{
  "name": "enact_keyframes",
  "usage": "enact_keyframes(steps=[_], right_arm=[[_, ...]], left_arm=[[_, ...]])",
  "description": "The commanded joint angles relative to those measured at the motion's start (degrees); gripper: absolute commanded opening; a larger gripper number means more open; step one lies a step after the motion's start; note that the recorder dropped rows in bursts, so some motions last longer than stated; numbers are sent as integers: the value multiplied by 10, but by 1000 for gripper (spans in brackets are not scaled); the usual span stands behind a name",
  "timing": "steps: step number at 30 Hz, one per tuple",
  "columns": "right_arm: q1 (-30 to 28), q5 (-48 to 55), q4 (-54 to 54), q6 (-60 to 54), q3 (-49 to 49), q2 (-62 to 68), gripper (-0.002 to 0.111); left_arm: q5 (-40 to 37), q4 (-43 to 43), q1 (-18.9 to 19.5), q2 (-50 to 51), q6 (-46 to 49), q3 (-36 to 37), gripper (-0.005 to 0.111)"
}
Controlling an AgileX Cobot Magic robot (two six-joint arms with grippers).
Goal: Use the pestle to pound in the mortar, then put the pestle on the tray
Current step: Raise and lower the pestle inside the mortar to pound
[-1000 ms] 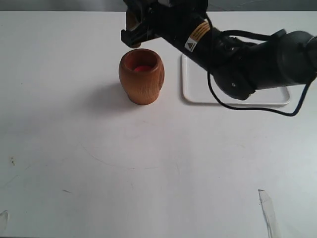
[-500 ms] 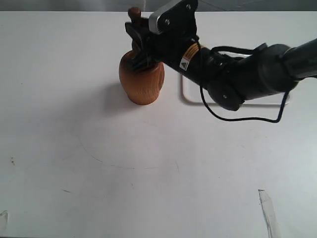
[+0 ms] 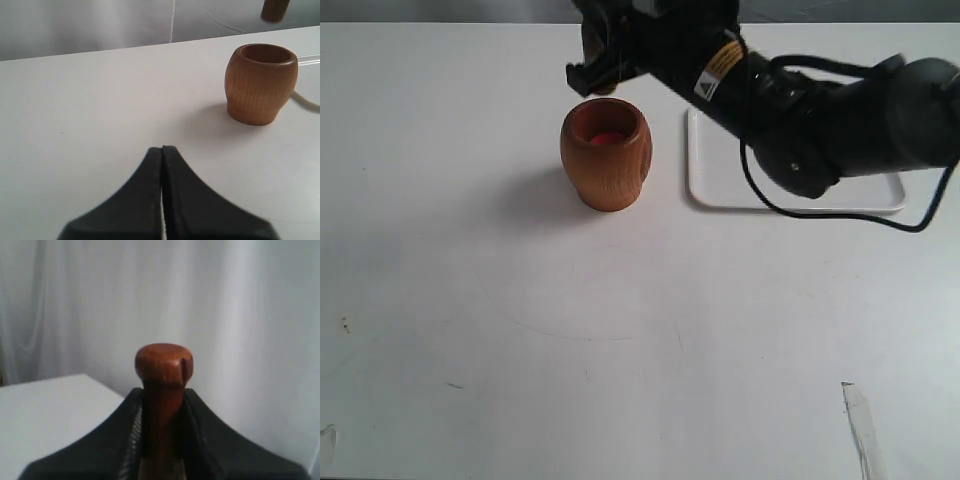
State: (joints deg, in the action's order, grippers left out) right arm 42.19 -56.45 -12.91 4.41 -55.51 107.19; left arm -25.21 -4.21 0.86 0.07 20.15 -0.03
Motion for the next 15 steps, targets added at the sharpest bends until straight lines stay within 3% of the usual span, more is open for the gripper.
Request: enact_keyframes(steps=[1,15], right_arm=[[-4,-13,-22,-12,1,-55,0],[-4,37,-22,21,1,80,0]], left_arm=[[2,4,-4,-1,-5,0,0],[2,4,-4,-1,-5,0,0]])
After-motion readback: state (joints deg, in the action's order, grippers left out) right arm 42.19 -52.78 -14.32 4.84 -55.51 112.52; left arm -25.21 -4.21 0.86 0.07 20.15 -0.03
